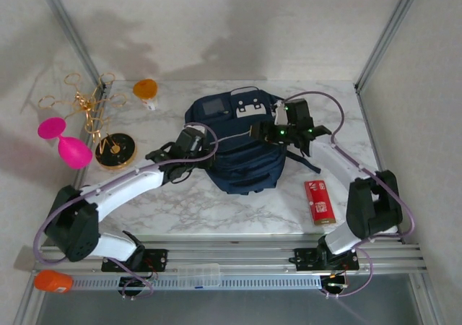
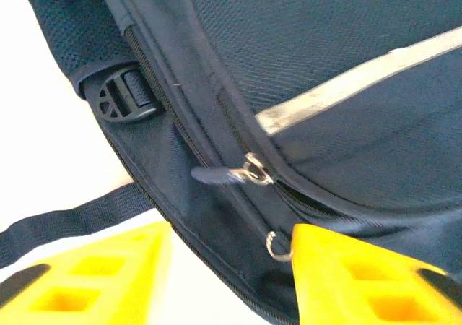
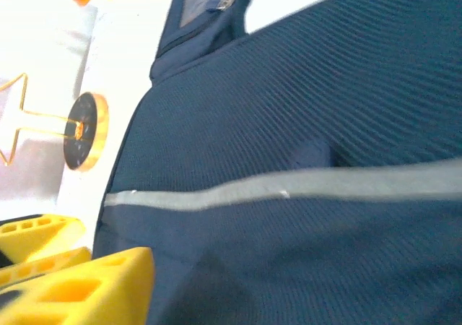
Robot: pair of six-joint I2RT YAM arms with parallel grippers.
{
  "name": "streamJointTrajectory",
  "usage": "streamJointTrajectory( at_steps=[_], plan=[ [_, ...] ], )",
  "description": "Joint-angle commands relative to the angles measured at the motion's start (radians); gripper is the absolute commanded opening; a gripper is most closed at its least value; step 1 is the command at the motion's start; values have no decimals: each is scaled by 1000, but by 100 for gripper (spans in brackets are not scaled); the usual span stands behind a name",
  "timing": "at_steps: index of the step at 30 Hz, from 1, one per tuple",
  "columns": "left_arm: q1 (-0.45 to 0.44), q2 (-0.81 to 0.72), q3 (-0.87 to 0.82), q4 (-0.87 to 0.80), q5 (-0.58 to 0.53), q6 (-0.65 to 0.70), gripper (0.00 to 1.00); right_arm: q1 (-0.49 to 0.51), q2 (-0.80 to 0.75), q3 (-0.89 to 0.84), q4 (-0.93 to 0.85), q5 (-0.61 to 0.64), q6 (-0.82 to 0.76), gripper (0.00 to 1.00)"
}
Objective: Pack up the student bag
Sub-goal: Unzip the student bag at the center of the table, then move the personal item to the bottom-right of the table.
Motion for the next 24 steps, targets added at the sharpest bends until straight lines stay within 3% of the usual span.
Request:
streamJointTrajectory(
  at_steps=[1,3,4,9,13,17,24],
  plan=[
    [-41,-108,-19,2,-8,-145,58,-13,-152,-86,-89,108,3,82],
    [-86,-155,-58,76,34,-243,64,-24,-233,-149,-130,167,39,97],
    [-115,-170,-82,125,50,-285,66,-34,-269,-176,-148,189,56,99],
    [-328,-105,-96,294,36,-467,69,-129,-439,-288,-294,316,142,99],
    [-461,47,-16,362,-8,-503,69,-241,-522,-375,-353,353,154,99],
    [-510,218,82,409,27,-516,68,-372,-563,-445,-371,373,180,99],
    [-528,411,168,511,91,-556,63,-496,-564,-563,-307,401,277,99]
  ],
)
